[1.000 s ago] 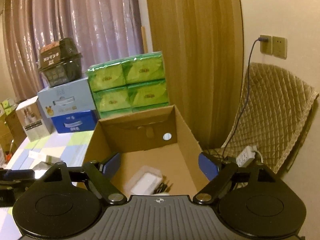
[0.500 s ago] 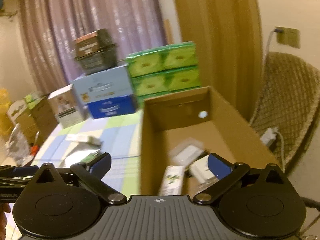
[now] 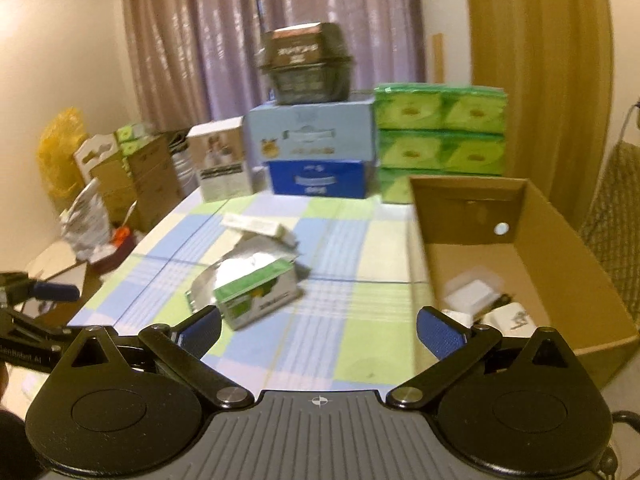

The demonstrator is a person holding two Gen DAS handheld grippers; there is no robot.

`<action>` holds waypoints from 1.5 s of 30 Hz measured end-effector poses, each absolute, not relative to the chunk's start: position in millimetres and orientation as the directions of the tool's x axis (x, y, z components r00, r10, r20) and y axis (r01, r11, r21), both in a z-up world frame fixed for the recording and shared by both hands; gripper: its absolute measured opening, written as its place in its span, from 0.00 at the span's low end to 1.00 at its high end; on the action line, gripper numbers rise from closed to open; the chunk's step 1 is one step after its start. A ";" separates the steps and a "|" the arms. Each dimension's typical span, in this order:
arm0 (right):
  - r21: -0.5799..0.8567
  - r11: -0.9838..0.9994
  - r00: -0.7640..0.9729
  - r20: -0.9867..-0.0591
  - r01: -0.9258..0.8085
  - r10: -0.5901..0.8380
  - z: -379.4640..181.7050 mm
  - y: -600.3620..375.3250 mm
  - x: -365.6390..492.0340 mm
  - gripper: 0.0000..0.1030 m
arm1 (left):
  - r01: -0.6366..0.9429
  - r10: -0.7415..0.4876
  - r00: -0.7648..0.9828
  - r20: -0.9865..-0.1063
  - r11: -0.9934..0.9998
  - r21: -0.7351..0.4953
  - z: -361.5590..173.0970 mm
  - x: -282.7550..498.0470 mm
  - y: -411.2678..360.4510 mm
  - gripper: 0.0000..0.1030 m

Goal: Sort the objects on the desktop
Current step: 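Bring both tools back over the foil bag and green box, then grasp the silver foil bag with the left tool while the right tool grasps the green box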

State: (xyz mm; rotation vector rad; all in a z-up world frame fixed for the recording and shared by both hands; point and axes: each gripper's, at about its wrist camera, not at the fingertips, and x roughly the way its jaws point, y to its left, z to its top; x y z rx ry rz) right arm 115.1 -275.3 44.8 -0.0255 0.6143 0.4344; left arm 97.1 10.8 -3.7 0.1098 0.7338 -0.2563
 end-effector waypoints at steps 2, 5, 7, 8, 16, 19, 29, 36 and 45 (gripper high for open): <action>0.080 0.898 0.717 -0.573 -0.433 0.397 42.2 -265.2 114.8 0.98 | 0.275 -0.192 0.704 -0.683 0.961 0.014 -2.8 97.3 22.5 0.93; 0.031 0.867 0.690 -0.591 -0.498 0.417 37.8 -250.8 115.8 0.98 | 0.298 -0.192 0.697 -0.691 0.954 0.035 -1.9 100.1 30.7 0.93; -0.003 0.847 0.677 -0.603 -0.532 0.423 35.1 -242.9 116.8 0.98 | 0.316 -0.189 0.696 -0.693 0.947 0.059 -1.8 101.2 32.8 0.93; -0.019 0.837 0.671 -0.607 -0.548 0.426 33.6 -239.6 117.5 0.98 | 0.326 -0.194 0.692 -0.695 0.943 0.062 -2.2 103.9 33.6 0.93; -0.311 0.600 0.632 -0.631 -0.737 0.449 25.3 -200.1 135.3 0.98 | 0.448 -0.225 0.653 -0.723 0.884 0.129 -9.8 132.0 28.7 0.92; -0.365 0.510 0.606 -0.645 -0.779 0.465 20.8 -189.9 149.4 0.98 | 0.482 -0.229 0.655 -0.720 0.861 0.165 -14.2 145.6 29.0 0.92; -0.449 0.161 0.468 -0.746 -0.879 0.474 -19.2 -145.0 202.7 0.97 | 0.612 -0.246 0.619 -0.746 0.746 0.261 -39.8 201.8 28.4 0.91; -0.499 -0.127 0.415 -0.815 -0.857 0.405 -71.8 -119.2 239.2 0.88 | 0.662 -0.237 0.596 -0.767 0.686 0.303 -59.2 239.5 28.7 0.91; -0.475 -0.274 0.370 -0.858 -0.836 0.357 -116.3 -92.1 276.8 0.66 | 0.668 -0.250 0.548 -0.799 0.706 0.237 -86.5 276.1 31.0 0.91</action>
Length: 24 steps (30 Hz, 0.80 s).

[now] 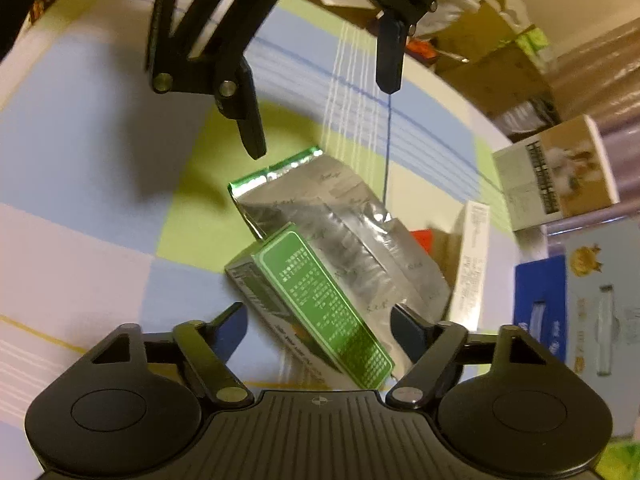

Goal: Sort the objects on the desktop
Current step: 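Grasp the silver foil bag with the left tool while the right tool grasps the green box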

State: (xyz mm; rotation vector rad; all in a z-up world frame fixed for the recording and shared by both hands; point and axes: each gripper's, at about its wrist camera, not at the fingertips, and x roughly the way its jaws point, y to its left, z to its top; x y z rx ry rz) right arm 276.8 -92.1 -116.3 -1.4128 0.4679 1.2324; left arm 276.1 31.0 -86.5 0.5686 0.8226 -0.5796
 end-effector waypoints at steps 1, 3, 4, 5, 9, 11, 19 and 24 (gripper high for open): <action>-0.464 -0.279 0.362 -0.865 -0.841 0.348 -119.2 -89.1 282.0 0.64 | 0.669 -0.251 0.545 -0.800 0.706 0.234 -88.7 278.0 30.9 0.91; -0.450 -0.286 0.352 -0.874 -0.846 0.334 -122.9 -86.6 286.1 0.57 | 0.672 -0.259 0.539 -0.802 0.706 0.224 -92.7 281.4 31.0 0.91; -0.448 -0.287 0.351 -0.876 -0.847 0.331 -123.5 -86.8 286.8 0.56 | 0.672 -0.261 0.538 -0.802 0.707 0.221 -94.0 282.7 30.4 0.91; -0.450 -0.283 0.353 -0.874 -0.847 0.333 -123.5 -87.7 286.9 0.54 | 0.671 -0.264 0.538 -0.801 0.708 0.218 -94.9 284.3 30.0 0.91; -0.418 -0.247 0.335 -0.887 -0.874 0.317 -115.9 -97.5 286.6 0.39 | 0.675 -0.283 0.531 -0.798 0.711 0.197 -98.0 294.5 23.8 0.83; -0.400 -0.221 0.330 -0.896 -0.889 0.298 -111.7 -103.9 286.7 0.35 | 0.676 -0.282 0.529 -0.800 0.710 0.196 -99.9 299.9 16.2 0.78; -0.290 -0.028 0.279 -0.939 -0.957 0.203 -98.2 -123.8 300.9 0.29 | 0.702 -0.313 0.526 -0.791 0.685 0.196 -105.8 310.8 -28.8 0.78; -0.256 0.093 0.271 -0.935 -0.962 0.228 -103.6 -121.2 312.4 0.33 | 0.680 -0.255 0.530 -0.809 0.698 0.226 -118.1 318.2 -44.7 0.58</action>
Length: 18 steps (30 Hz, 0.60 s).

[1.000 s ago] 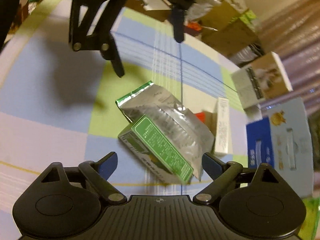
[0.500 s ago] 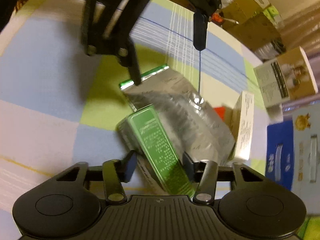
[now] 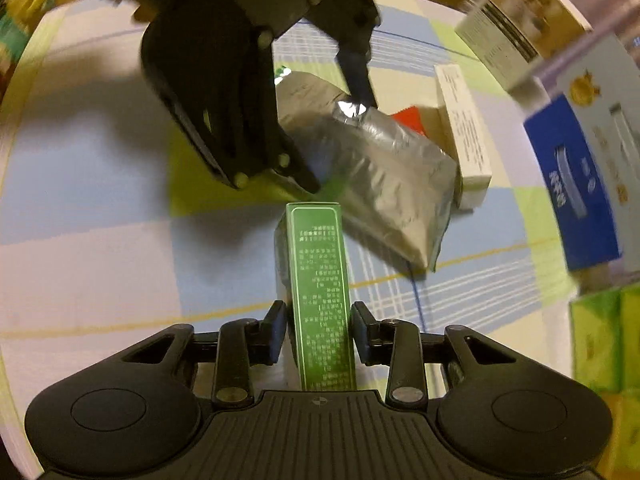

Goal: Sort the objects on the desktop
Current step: 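Grasp the silver foil bag with the left tool while the right tool grasps the green box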

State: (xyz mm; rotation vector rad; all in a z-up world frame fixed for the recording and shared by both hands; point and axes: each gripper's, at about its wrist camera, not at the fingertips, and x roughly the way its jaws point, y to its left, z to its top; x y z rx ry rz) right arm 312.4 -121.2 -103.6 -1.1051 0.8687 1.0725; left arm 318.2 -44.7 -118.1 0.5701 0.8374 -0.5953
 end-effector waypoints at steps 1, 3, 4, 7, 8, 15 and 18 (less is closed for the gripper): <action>-0.253 0.108 0.272 -0.935 -0.961 0.226 -106.1 -120.1 312.9 0.33 | 0.679 -0.249 0.533 -0.809 0.697 0.232 -119.4 318.5 -45.5 0.58; -0.242 0.141 0.269 -0.937 -0.960 0.222 -110.5 -118.5 316.8 0.34 | 0.678 -0.243 0.538 -0.807 0.693 0.244 -121.6 318.6 -47.2 0.57; -0.232 0.170 0.267 -0.939 -0.958 0.218 -111.5 -118.2 319.8 0.32 | 0.679 -0.239 0.539 -0.808 0.690 0.249 -122.0 318.3 -48.1 0.57; -0.214 0.264 0.268 -0.946 -0.940 0.185 -110.3 -119.0 323.8 0.27 | 0.689 -0.236 0.529 -0.815 0.681 0.250 -121.8 315.7 -49.3 0.46; -0.217 0.288 0.272 -0.948 -0.933 0.168 -109.8 -120.0 323.9 0.27 | 0.690 -0.239 0.522 -0.819 0.682 0.241 -120.6 314.4 -48.5 0.46; -0.140 0.530 0.240 -0.963 -0.836 0.125 -96.5 -142.2 304.7 0.26 | 0.656 -0.257 0.467 -0.846 0.742 0.136 -100.9 287.2 -42.5 0.32; -0.082 0.603 0.209 -0.967 -0.793 0.143 -92.4 -150.2 287.1 0.26 | 0.651 -0.263 0.434 -0.862 0.753 0.098 -92.7 264.2 -39.2 0.31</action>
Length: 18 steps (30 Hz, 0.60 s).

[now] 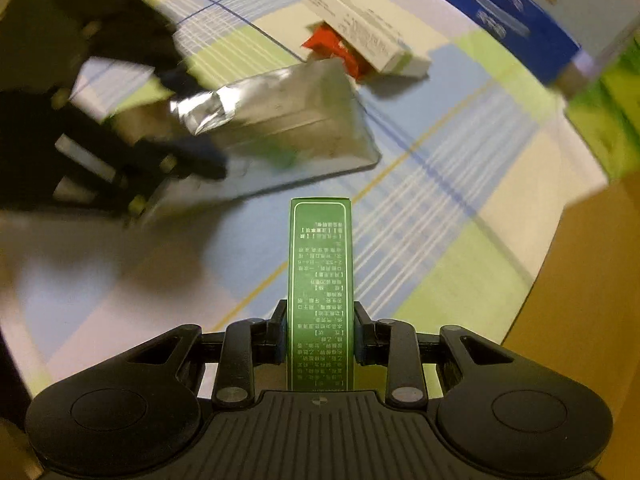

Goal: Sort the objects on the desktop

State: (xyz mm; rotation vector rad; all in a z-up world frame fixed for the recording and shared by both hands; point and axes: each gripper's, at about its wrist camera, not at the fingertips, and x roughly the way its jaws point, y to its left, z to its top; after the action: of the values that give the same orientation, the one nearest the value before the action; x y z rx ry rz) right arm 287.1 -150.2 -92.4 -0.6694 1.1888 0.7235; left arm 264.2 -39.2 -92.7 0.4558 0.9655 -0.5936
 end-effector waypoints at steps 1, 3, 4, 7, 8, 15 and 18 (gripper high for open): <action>-0.076 0.614 0.209 -0.967 -0.786 0.147 -90.7 -152.0 279.1 0.27 | 0.649 -0.266 0.425 -0.865 0.756 0.087 -91.5 253.9 -39.5 0.30; -0.042 0.645 0.198 -0.965 -0.763 0.170 -85.1 -156.4 261.9 0.27 | 0.643 -0.275 0.407 -0.871 0.763 0.060 -89.6 229.4 -38.6 0.30; -0.024 0.660 0.193 -0.964 -0.751 0.185 -82.0 -158.5 255.0 0.27 | 0.638 -0.281 0.399 -0.873 0.769 0.044 -88.4 218.7 -37.2 0.30; 0.012 0.700 0.195 -0.957 -0.714 0.215 -74.7 -164.1 234.5 0.27 | 0.616 -0.307 0.366 -0.879 0.788 -0.019 -84.5 187.8 -30.6 0.30; 0.013 0.706 0.197 -0.957 -0.708 0.215 -74.4 -164.1 226.0 0.27 | 0.608 -0.314 0.359 -0.879 0.793 -0.035 -83.0 179.8 -28.3 0.30; 0.035 0.776 0.204 -0.956 -0.630 0.209 -85.2 -181.3 190.8 0.27 | 0.559 -0.313 0.322 -0.894 0.825 -0.087 -76.5 164.9 -14.4 0.41; 0.052 0.798 0.214 -0.951 -0.600 0.222 -87.5 -191.3 188.4 0.27 | 0.533 -0.292 0.302 -0.907 0.841 -0.093 -78.9 175.9 -14.5 0.53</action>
State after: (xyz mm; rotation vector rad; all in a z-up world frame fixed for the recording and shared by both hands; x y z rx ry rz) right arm 188.4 -191.3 -87.5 -0.3634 1.2315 0.5884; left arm 175.9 -14.5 -78.9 0.2438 1.1401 -0.5541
